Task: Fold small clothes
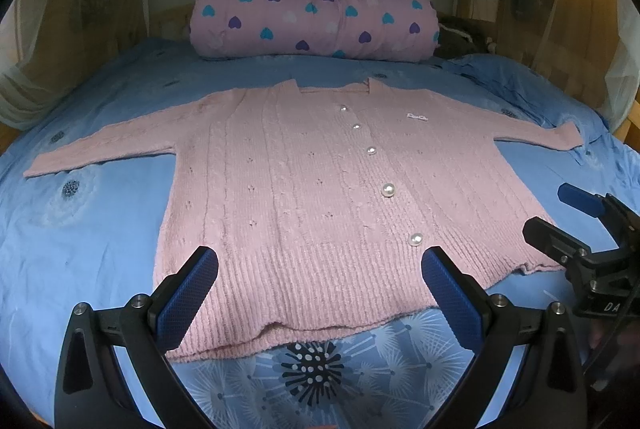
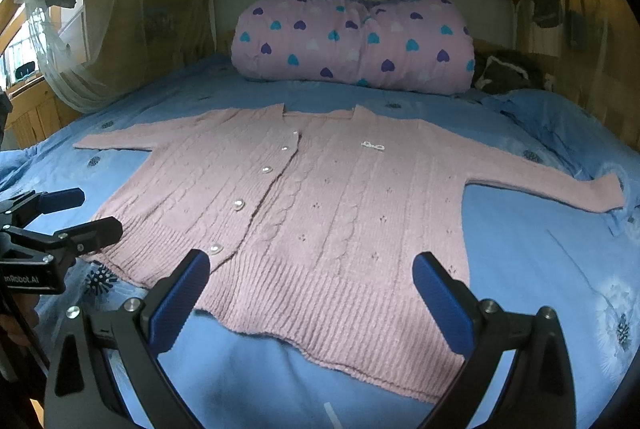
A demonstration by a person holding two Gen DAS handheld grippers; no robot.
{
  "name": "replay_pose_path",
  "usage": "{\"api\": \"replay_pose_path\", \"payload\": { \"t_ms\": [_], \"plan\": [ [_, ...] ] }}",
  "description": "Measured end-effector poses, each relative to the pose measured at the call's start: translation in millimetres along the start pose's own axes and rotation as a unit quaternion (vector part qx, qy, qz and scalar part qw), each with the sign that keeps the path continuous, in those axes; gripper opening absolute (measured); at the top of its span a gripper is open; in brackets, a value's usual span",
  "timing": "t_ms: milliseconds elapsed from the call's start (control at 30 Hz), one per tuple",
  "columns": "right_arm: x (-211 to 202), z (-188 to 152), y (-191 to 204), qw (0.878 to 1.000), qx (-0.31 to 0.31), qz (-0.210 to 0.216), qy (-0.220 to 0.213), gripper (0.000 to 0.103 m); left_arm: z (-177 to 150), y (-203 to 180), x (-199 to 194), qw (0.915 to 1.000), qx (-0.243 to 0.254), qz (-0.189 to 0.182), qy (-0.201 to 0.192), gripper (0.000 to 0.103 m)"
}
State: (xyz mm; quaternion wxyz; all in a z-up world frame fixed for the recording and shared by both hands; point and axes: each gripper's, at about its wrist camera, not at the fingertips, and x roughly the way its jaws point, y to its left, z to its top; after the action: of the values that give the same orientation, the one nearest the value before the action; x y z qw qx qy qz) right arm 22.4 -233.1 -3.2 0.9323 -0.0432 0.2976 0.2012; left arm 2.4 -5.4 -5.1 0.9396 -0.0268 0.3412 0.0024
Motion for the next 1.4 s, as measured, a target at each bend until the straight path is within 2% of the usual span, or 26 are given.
{"api": "replay_pose_path", "payload": {
  "t_ms": [267, 1200, 1233, 1333, 1400],
  "plan": [
    [-3, 2, -1, 1.000, 0.001, -0.012, -0.008, 0.103, -1, -1, 0, 1.0000, 0.002, 0.003, -0.001, 0.099],
    [-3, 3, -1, 1.000, 0.004, -0.001, -0.005, 0.103, 0, 0, 4, 1.0000, -0.002, 0.003, 0.008, 0.099],
    [-2, 4, 0, 1.000, 0.005, 0.004, -0.008, 0.103, 1, 5, 4, 0.9998, -0.015, 0.007, 0.007, 0.099],
    [-1, 9, -1, 0.998, 0.018, 0.053, -0.015, 0.103, 7, 24, 4, 0.9987, -0.050, -0.005, 0.007, 0.099],
    [1, 13, -2, 0.998, 0.032, 0.060, -0.012, 0.103, 14, 40, 5, 0.9979, -0.064, -0.002, 0.008, 0.099]
  ]
}}
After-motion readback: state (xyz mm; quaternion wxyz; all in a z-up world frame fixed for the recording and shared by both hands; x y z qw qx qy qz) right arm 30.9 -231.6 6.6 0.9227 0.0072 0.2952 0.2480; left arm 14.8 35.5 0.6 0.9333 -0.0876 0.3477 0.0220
